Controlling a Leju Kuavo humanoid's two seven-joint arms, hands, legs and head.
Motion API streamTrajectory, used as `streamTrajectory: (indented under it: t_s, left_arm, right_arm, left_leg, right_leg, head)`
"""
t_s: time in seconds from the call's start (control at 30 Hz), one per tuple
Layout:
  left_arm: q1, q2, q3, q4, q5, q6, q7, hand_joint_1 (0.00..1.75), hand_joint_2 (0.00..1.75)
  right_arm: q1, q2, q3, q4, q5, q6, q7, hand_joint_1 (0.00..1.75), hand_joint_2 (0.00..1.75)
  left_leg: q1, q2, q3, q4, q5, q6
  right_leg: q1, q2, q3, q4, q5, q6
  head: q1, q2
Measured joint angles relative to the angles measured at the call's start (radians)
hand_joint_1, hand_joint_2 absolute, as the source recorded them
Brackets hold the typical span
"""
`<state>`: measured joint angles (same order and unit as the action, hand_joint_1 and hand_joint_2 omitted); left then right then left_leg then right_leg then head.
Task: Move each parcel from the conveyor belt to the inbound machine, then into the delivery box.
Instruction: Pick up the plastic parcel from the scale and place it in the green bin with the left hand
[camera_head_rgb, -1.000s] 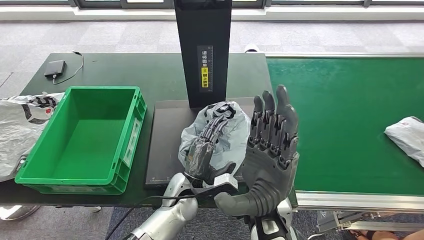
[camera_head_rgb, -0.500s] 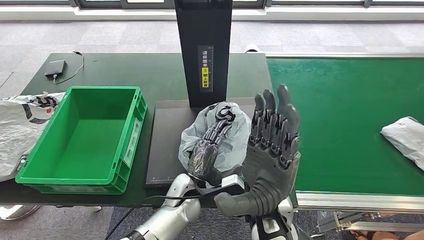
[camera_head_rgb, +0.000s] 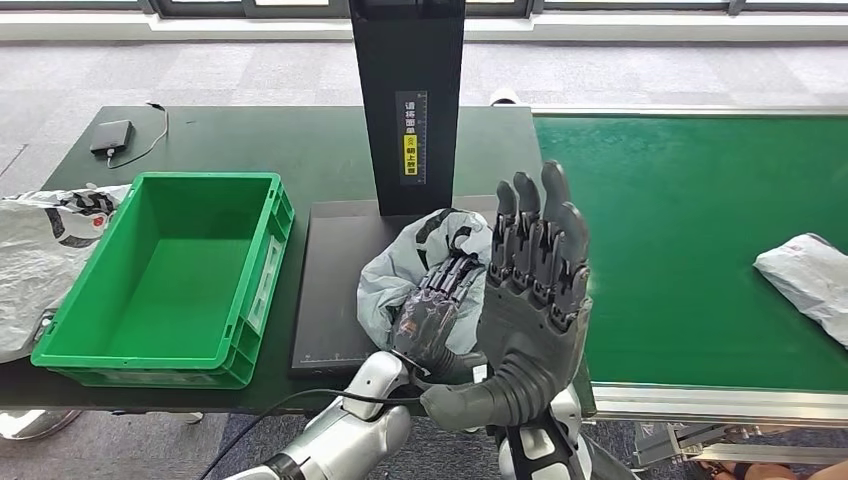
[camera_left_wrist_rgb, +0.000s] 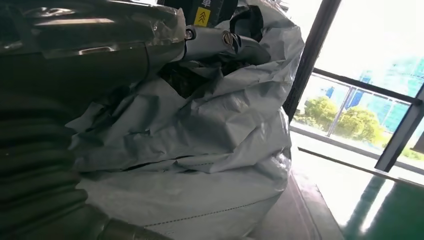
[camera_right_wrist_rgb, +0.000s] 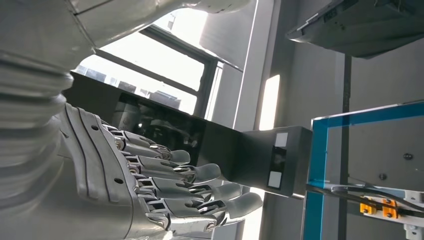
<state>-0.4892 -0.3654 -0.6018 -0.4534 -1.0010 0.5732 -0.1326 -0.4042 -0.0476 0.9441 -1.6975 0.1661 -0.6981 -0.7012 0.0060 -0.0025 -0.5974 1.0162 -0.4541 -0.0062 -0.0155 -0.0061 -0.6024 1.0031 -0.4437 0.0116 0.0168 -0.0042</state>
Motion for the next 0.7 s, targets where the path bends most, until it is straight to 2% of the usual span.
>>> streamTrajectory:
  t_s: [0.07, 0.2, 0.3, 0.43, 0.7]
  left_arm:
    - [-0.011, 0.000, -0.017, 0.023, -0.066, -0.001, 0.085, 0.00, 1.75]
    - [-0.024, 0.000, -0.055, 0.071, -0.202, -0.030, 0.253, 0.00, 1.75]
    - [-0.028, 0.001, -0.079, 0.097, -0.267, -0.091, 0.324, 0.00, 1.75]
    - [-0.039, 0.001, -0.103, 0.115, -0.290, -0.124, 0.350, 0.00, 1.75]
    - [-0.047, 0.002, -0.112, 0.126, -0.293, -0.178, 0.352, 0.00, 1.75]
  right_arm:
    - [-0.006, 0.000, 0.003, 0.003, -0.006, 0.001, -0.002, 0.00, 1.75]
    - [-0.020, 0.002, 0.016, 0.013, -0.025, 0.023, -0.005, 0.00, 1.75]
    - [-0.027, 0.007, 0.019, 0.021, -0.033, 0.048, -0.006, 0.00, 1.75]
    - [-0.050, 0.038, 0.034, 0.032, -0.027, 0.064, 0.008, 0.00, 1.75]
    - [-0.060, 0.075, 0.040, 0.045, -0.026, 0.114, 0.015, 0.00, 1.75]
  left_leg:
    - [0.000, 0.000, 0.000, 0.000, 0.000, 0.000]
    - [0.000, -0.001, 0.000, 0.000, 0.000, 0.000]
    - [0.000, -0.002, 0.000, 0.000, 0.000, 0.000]
    - [0.000, -0.001, 0.003, 0.000, 0.000, 0.000]
    - [0.000, -0.001, 0.007, -0.001, 0.000, 0.000]
  right_leg:
    - [0.000, 0.000, 0.000, 0.000, 0.000, 0.000]
    - [0.000, -0.001, 0.001, 0.000, 0.000, 0.000]
    - [0.000, -0.002, 0.001, 0.000, 0.000, 0.000]
    - [0.000, -0.002, 0.003, 0.000, 0.000, 0.000]
    - [0.000, -0.002, 0.007, 0.000, -0.001, 0.000]
  head:
    - [0.000, 0.000]
    - [0.000, 0.000]
    - [0.000, 0.000]
    - [0.000, 0.000]
    - [0.000, 0.000]
